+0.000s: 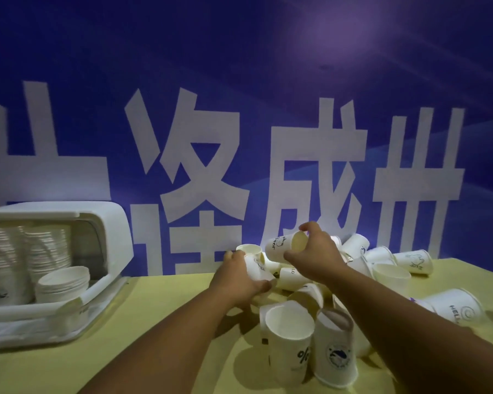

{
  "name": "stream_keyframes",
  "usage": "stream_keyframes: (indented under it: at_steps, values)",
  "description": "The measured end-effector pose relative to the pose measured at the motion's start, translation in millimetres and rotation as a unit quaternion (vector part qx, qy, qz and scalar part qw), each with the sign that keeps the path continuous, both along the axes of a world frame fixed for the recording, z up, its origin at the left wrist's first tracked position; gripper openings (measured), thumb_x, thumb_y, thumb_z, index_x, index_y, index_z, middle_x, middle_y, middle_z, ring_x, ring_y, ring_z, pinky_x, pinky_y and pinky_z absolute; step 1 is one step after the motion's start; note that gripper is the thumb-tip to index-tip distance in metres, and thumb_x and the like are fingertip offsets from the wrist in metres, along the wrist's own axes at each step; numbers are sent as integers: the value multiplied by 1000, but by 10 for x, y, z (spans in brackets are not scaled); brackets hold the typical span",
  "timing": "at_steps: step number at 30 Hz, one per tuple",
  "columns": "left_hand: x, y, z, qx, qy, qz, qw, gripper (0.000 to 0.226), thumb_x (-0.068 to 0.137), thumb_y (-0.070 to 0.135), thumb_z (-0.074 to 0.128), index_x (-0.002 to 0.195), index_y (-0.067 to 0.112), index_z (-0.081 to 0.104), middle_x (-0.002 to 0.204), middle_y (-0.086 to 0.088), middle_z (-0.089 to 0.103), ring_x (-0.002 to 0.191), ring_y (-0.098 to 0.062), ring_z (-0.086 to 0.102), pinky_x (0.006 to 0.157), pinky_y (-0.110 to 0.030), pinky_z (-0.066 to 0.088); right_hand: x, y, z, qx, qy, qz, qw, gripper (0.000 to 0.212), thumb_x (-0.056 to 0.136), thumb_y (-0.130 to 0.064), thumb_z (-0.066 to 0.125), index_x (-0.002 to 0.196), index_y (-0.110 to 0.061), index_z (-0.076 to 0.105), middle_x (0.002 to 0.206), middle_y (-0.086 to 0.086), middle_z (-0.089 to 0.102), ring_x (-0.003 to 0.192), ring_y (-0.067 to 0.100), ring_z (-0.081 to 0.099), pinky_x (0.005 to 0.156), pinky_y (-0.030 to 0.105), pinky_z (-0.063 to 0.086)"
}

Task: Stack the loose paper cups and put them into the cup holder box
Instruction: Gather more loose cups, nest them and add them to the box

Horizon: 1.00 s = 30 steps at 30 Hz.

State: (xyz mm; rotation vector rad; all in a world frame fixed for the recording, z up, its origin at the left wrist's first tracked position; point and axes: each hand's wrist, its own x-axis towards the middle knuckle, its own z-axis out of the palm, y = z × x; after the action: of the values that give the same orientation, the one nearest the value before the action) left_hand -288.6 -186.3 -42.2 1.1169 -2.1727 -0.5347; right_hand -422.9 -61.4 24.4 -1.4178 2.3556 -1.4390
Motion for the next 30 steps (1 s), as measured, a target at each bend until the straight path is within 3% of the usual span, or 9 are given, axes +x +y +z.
stream_keyframes:
  at_steps: [4, 8, 11, 14, 15, 18, 23, 27, 30]
  values:
    - [499, 47, 128, -19, 51, 2, 999, 87, 63, 53, 91, 133, 37, 41, 123, 9, 48, 102, -16, 57, 80, -28, 58, 318, -67, 24, -48, -53, 29, 997, 64, 77, -23, 79, 128, -26, 42, 120, 5, 54, 99, 24, 59, 69, 26, 56]
    - [1150, 108, 267, -55, 98, 18, 993, 81, 65, 46, 92, 125, 38, 38, 116, 11, 49, 99, -13, 59, 73, -26, 56, 721, -164, 51, -100, -109, 68, 987, 61, 80, -24, 76, 131, -28, 44, 125, 5, 51, 101, 25, 59, 67, 32, 60]
    - [1670, 90, 343, -89, 136, 24, 986, 58, 76, 45, 85, 116, 36, 45, 112, 13, 50, 95, -6, 58, 73, -29, 55, 1073, -270, 81, -142, -162, 104, 971, 57, 83, -25, 73, 132, -30, 45, 128, 4, 49, 104, 23, 57, 67, 31, 58]
    - [2131, -17, 335, -153, 159, 42, 974, 20, 97, 38, 63, 110, 25, 55, 107, 6, 51, 88, -12, 58, 72, -32, 51, 1441, -434, 101, -175, -199, 139, 954, 61, 85, -26, 72, 138, -31, 42, 126, 1, 52, 104, 21, 57, 69, 26, 50]
    - [2271, -51, 321, -178, 166, 52, 969, 16, 102, 36, 55, 106, 20, 57, 102, 6, 50, 83, -11, 56, 68, -29, 45, 1563, -492, 102, -179, -210, 146, 950, 63, 85, -25, 72, 138, -31, 39, 123, -1, 53, 104, 21, 57, 69, 27, 49]
    - [2621, -148, 300, -244, 178, 82, 950, 25, 106, 36, 42, 94, 19, 55, 92, 5, 47, 77, -9, 51, 64, -27, 37, 1893, -644, 105, -184, -234, 160, 941, 52, 85, -25, 73, 126, -28, 42, 114, -3, 55, 95, 15, 58, 61, 21, 47]
    - [3018, -236, 300, -280, 150, 149, 937, 15, 104, 28, 48, 92, 21, 53, 98, 0, 51, 83, -17, 50, 64, -23, 38, 2259, -901, 130, -184, -234, 170, 939, 20, 86, -22, 71, 103, -21, 60, 106, -2, 59, 83, 11, 59, 58, 18, 51]
    - [3256, -325, 241, -268, 111, 185, 939, 18, 105, 26, 44, 100, 16, 58, 105, 2, 48, 90, -21, 50, 73, -34, 45, 2542, -1045, 197, -203, -240, 159, 936, 18, 92, -26, 68, 108, -18, 66, 108, -1, 62, 90, 15, 62, 72, 23, 59]
    - [3344, -377, 171, -249, 48, 195, 948, 18, 103, 30, 38, 92, 23, 51, 105, 2, 45, 88, -21, 49, 72, -38, 49, 2714, -1100, 203, -204, -202, 161, 944, 16, 92, -30, 67, 107, -25, 67, 112, -2, 59, 99, 16, 60, 64, 17, 52]
